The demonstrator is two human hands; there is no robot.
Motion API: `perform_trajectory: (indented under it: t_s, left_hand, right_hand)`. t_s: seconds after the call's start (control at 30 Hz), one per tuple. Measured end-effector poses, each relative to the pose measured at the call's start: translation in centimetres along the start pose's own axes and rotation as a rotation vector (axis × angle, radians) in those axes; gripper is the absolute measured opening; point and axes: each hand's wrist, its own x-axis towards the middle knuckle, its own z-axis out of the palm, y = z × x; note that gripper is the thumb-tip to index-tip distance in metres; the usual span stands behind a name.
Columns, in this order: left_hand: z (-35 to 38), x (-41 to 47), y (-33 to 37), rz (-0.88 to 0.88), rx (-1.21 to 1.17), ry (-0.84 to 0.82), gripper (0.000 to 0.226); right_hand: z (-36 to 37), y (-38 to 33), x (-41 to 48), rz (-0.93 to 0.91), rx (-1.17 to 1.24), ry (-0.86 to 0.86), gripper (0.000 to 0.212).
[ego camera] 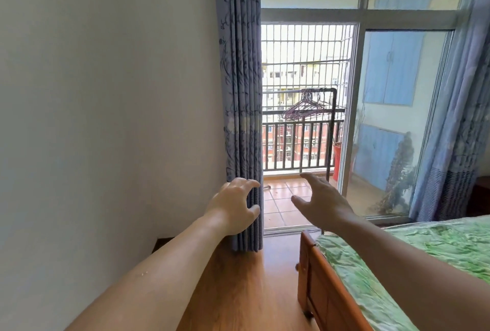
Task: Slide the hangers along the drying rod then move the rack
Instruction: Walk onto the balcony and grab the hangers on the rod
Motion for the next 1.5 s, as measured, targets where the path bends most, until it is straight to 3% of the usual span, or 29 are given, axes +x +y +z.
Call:
perform_trajectory:
  t_s: [0.33, 0.87, 1.5]
  left_hand:
    - [5.3, 23.4, -4.5, -0.009, -0.036, 0.014, 0.053]
    - [15.5, 61.1, -19.2, 0.109, -0.190, -0.033, 0.053]
    - [26.5, 102.8, -21.4, 0.382, -0.107, 0.031, 0.048]
  right_hand:
    - [3.4, 6.4, 23.7, -0.025, 0.046, 0.025, 0.063]
    - [17.2, 13.1, 59.1, 0.045, -0.011, 0.101, 0.063]
    - [21.2, 28.8, 96.5, 0.069, -0.086, 0.257, 0.061]
